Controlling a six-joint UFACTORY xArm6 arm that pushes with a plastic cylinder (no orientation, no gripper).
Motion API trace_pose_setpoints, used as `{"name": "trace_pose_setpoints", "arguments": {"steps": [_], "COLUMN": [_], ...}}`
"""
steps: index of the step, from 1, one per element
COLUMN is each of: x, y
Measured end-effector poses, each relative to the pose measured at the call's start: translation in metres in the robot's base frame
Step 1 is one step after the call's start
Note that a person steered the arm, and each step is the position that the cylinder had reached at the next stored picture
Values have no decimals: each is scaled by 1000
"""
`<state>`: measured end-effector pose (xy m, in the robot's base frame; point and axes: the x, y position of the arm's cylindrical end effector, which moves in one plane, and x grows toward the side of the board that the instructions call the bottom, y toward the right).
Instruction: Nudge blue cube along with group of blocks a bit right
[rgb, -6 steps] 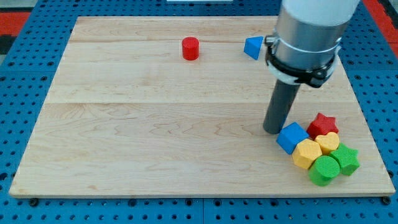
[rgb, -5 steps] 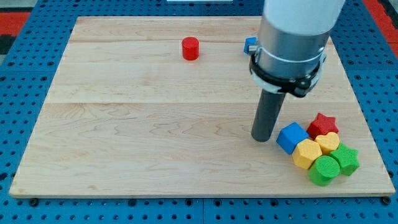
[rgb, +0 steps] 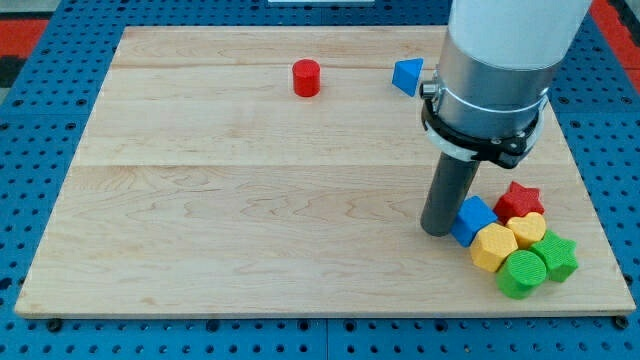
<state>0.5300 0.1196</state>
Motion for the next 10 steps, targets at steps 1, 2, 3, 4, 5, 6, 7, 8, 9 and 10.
{"name": "trace_pose_setpoints", "arguments": {"steps": [1, 2, 3, 4, 5, 6, 7, 8, 9, 10], "x": [0, 0, -4, -4, -4, -5, -8, -17, -22, -22], "y": [2, 2, 3, 3, 4, 4, 4, 5, 9, 9]}}
